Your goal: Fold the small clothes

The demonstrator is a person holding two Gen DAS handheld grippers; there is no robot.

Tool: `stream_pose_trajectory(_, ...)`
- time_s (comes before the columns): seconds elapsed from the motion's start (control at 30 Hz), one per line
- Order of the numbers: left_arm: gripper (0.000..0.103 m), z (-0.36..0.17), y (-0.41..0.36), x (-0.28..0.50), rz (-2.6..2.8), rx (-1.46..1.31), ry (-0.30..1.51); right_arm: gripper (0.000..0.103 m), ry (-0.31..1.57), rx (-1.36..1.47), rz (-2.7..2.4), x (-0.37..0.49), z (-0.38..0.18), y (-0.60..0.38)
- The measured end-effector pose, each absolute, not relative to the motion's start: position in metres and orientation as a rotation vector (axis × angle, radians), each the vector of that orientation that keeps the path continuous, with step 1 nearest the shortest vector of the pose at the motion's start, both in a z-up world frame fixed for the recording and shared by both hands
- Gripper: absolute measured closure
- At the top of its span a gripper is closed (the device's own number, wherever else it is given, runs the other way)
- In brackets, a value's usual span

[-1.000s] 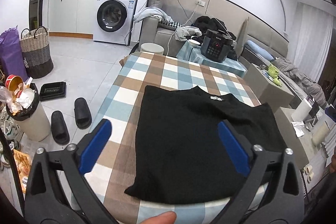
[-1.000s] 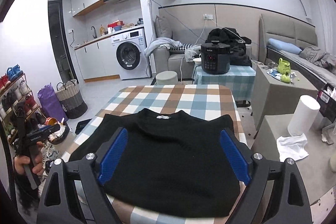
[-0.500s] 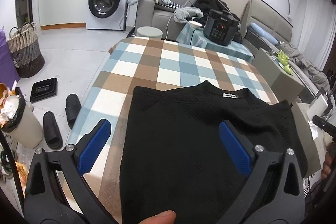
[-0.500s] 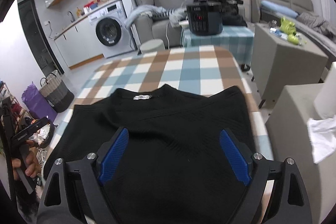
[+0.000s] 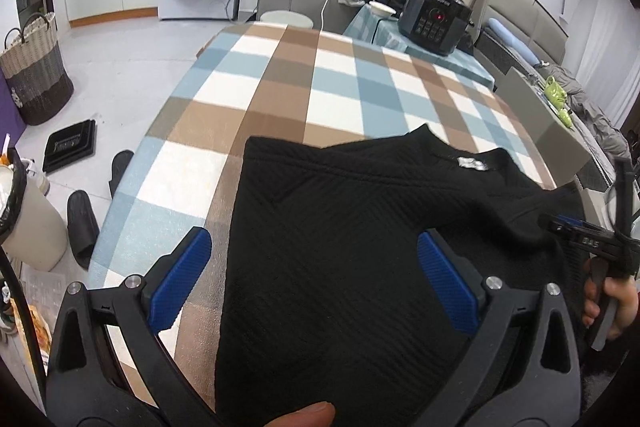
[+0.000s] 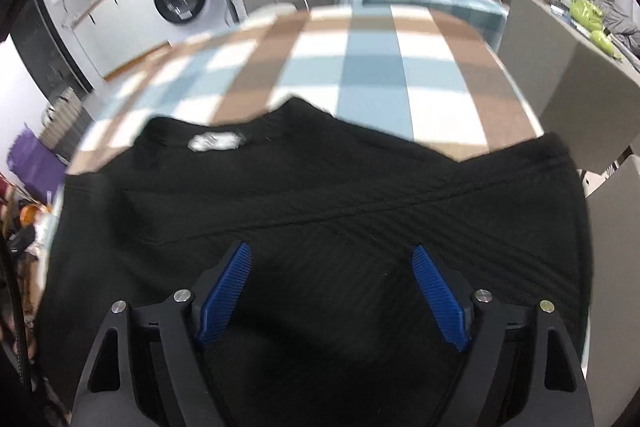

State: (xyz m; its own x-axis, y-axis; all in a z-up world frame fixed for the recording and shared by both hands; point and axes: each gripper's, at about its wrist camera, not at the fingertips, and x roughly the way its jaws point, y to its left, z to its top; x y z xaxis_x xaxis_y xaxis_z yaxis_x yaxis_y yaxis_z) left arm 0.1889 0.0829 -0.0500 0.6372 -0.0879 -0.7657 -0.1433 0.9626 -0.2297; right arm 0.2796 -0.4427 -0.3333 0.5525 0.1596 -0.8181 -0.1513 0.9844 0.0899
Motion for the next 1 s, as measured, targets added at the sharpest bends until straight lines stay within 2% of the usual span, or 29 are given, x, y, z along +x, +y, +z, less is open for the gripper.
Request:
stream_pose_trajectory(0.07,0.001,-0.056,0.084,0.192,0.033,-0.283,0.892,0.018,0.958,-0.028,0.177,0.281,-0.339,-0.44)
stream_pose_trajectory(0.13,0.001,-0.062,0.085,0.195,0.034,-0.285,0.902,0.025,0.94,-0.08,0.175,0.278,-0.342,-0.435)
stream_pose_trajectory(0.17,0.001,-0.064,0.086,0.197,0.034,-0.286,0.905,0.037,0.918,-0.087,0.193,0.275,-0.342,-0.433)
stream_pose_trajectory(0.2,0.001,-0.066,0.086,0.197,0.034,-0.288,0.907,0.056,0.905,-0.101,0.219,0.272,-0.341,-0.431)
stream_pose_trajectory(0.23,0.001,-0.067,0.086,0.197,0.034,-0.288,0.91,0.067,0.899,-0.108,0.231,0.271,-0.34,-0.429)
stream_pose_trajectory(0.27,0.001,-0.067,0.086,0.198,0.034,-0.287,0.912,0.086,0.899,-0.11,0.23,0.27,-0.338,-0.428)
stream_pose_trajectory(0.3,0.001,-0.068,0.086,0.199,0.033,-0.287,0.913,0.095,0.901,-0.114,0.225,0.27,-0.338,-0.428)
stream_pose_trajectory(0.67,0.001,-0.067,0.088,0.2,0.056,-0.281,0.91,0.101,0.712,0.022,0.206,0.255,-0.303,-0.454)
stream_pose_trajectory(0.9,0.001,-0.069,0.096,0.197,0.091,-0.291,0.924,0.101,0.748,0.031,0.169,0.27,-0.311,-0.458)
stream_pose_trajectory(1.0,0.001,-0.071,0.101,0.198,0.111,-0.29,0.943,0.093,0.831,0.05,0.195,0.273,-0.317,-0.464)
